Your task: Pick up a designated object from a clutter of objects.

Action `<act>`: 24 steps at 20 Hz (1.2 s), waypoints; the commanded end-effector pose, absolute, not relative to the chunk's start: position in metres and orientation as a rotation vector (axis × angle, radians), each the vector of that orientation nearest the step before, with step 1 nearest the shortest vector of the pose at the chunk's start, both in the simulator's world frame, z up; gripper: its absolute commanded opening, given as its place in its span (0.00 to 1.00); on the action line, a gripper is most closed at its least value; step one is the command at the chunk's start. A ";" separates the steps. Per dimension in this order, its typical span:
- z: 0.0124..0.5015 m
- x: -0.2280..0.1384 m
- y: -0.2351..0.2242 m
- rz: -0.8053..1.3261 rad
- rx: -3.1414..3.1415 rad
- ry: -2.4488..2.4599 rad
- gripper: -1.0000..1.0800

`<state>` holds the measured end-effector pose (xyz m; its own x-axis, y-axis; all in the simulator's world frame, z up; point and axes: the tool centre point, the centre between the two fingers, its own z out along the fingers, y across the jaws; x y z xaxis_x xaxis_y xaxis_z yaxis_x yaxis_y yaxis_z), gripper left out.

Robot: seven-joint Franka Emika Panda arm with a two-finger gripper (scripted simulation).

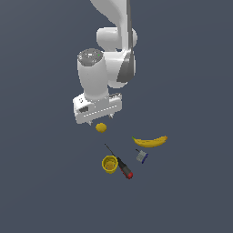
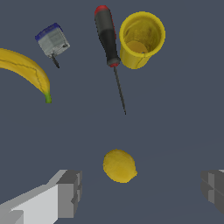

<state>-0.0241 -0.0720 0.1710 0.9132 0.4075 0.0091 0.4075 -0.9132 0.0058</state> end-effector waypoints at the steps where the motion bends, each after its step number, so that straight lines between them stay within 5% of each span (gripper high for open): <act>1: 0.151 -0.032 -0.076 0.013 3.048 0.741 0.96; 24: 0.078 -0.073 -0.088 -0.001 2.950 1.081 0.96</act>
